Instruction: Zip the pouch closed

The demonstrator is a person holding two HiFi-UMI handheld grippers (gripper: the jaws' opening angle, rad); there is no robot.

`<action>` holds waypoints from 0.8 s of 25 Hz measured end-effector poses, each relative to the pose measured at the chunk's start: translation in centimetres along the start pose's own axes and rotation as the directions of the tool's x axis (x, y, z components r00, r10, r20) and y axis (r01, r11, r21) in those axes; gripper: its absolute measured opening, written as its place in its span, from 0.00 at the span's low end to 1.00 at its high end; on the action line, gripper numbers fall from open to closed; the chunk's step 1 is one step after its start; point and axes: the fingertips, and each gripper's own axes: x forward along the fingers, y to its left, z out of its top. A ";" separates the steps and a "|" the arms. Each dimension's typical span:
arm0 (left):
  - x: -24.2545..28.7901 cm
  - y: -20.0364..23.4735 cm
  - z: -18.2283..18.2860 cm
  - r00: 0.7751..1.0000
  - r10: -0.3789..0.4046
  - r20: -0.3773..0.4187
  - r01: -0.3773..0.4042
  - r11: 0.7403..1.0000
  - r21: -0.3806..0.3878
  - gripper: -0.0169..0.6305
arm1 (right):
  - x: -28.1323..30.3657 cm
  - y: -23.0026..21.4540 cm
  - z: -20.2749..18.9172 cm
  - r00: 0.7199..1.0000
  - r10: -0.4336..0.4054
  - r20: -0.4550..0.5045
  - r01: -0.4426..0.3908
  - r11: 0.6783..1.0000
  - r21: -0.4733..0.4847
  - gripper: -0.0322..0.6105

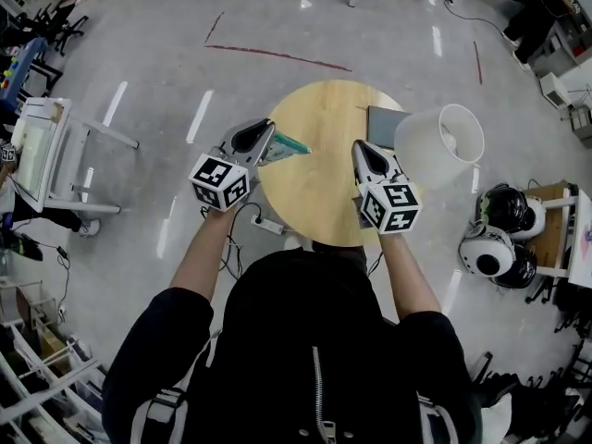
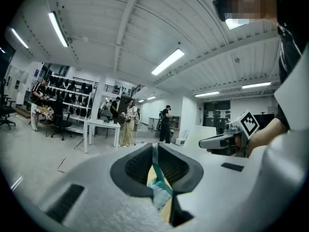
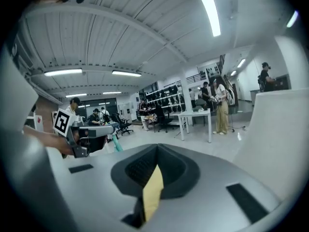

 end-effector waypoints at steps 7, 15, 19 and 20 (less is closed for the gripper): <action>0.4 -0.3 -0.1 0.999 0.049 -0.021 -0.048 0.997 0.054 0.09 | -0.7 -0.1 1.9 0.998 -0.043 0.053 0.049 0.993 -0.108 0.05; 0.5 -0.7 0.0 0.999 0.045 -0.019 -0.044 0.998 0.054 0.09 | -1.0 0.0 2.0 0.997 -0.047 0.057 0.053 0.991 -0.119 0.05; 0.7 -1.1 0.2 0.999 0.043 -0.015 -0.042 0.998 0.052 0.08 | -1.1 0.0 1.8 0.998 -0.041 0.050 0.047 0.991 -0.122 0.05; 0.7 -1.2 0.3 0.999 0.042 -0.013 -0.041 0.998 0.052 0.09 | -1.1 0.0 1.8 0.998 -0.041 0.049 0.047 0.991 -0.122 0.05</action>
